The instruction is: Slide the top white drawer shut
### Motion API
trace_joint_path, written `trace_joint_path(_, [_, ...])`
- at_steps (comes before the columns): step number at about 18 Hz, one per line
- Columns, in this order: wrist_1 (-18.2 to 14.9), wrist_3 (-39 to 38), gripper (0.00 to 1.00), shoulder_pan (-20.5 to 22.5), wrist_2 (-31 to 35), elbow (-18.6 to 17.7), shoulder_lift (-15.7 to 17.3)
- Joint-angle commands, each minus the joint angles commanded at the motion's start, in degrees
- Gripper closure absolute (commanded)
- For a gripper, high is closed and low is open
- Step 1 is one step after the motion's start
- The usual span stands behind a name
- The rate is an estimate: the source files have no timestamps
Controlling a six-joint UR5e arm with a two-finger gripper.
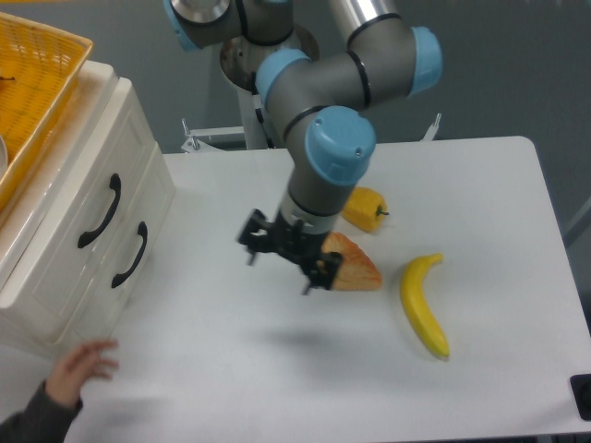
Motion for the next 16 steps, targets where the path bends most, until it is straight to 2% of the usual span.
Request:
trace_joint_path(2, [-0.09, 5.79, 0.0, 3.34, 0.0, 1.94, -0.88])
trace_joint_path(6, [-0.09, 23.8, 0.0, 8.62, 2.8, 3.7, -2.56])
trace_joint_path(9, [-0.09, 31.46, 0.0, 11.61, 3.87, 3.88, -4.13])
trace_joint_path(11, [-0.09, 37.26, 0.0, 12.15, 7.01, 4.66, -5.63])
trace_joint_path(13, [-0.17, 39.66, 0.0, 13.8, 9.67, 4.93, -5.81])
trace_joint_path(16, [-0.09, 40.01, 0.0, 14.52, 8.62, 4.93, -6.6])
